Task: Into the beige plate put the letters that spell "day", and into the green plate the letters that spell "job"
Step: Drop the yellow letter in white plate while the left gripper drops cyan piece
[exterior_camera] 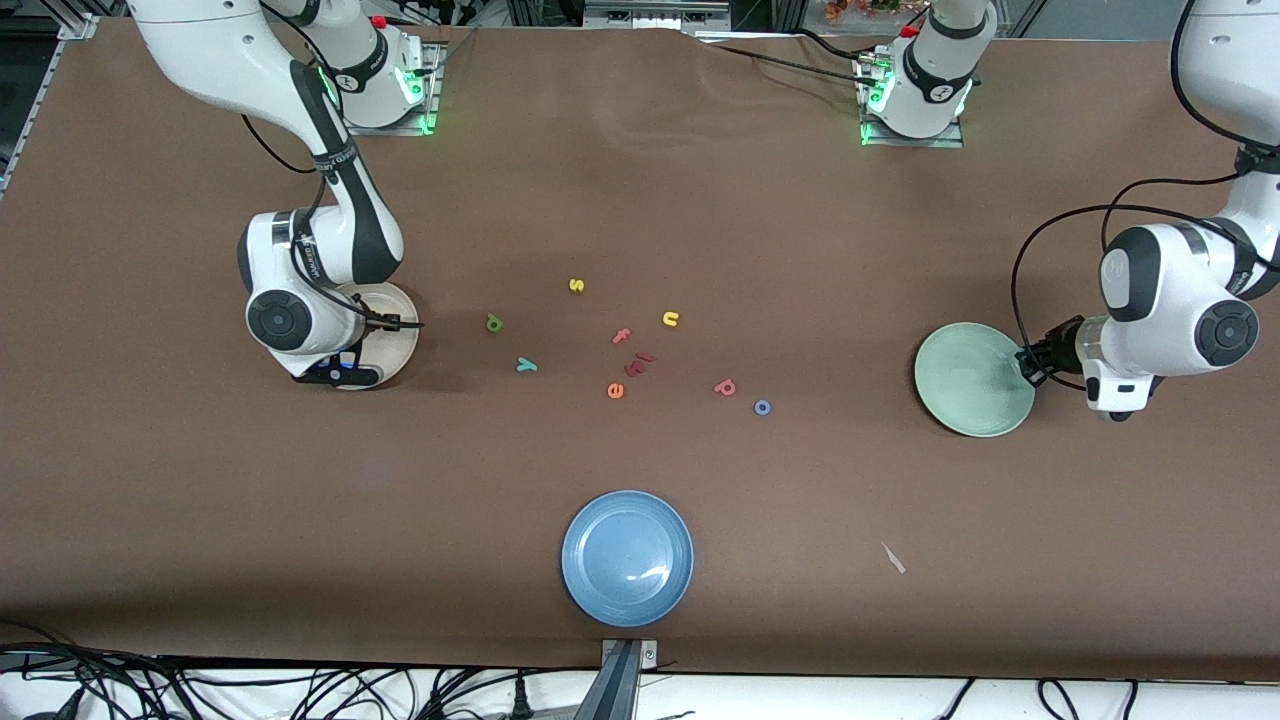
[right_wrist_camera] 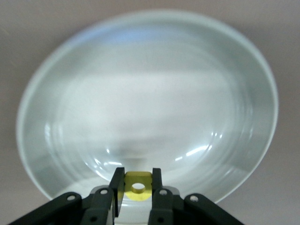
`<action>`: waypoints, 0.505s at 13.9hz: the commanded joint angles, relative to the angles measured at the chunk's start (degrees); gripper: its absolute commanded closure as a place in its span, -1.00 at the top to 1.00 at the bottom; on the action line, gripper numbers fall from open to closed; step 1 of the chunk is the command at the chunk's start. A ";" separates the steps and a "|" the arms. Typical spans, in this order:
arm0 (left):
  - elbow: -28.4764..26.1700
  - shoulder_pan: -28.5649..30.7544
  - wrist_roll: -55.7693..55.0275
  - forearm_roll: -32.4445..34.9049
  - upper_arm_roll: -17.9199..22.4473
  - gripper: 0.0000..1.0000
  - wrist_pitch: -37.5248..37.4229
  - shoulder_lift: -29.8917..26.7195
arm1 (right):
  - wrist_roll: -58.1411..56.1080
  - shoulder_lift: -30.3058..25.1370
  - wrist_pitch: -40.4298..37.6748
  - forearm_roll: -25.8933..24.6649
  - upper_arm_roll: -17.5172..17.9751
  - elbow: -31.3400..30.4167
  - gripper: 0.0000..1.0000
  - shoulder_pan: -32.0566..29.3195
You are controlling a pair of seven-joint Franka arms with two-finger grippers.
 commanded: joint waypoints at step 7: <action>4.90 -1.36 -0.69 0.78 -2.65 1.00 -0.73 0.44 | 3.38 -3.47 -8.35 0.95 -0.12 5.16 1.00 0.94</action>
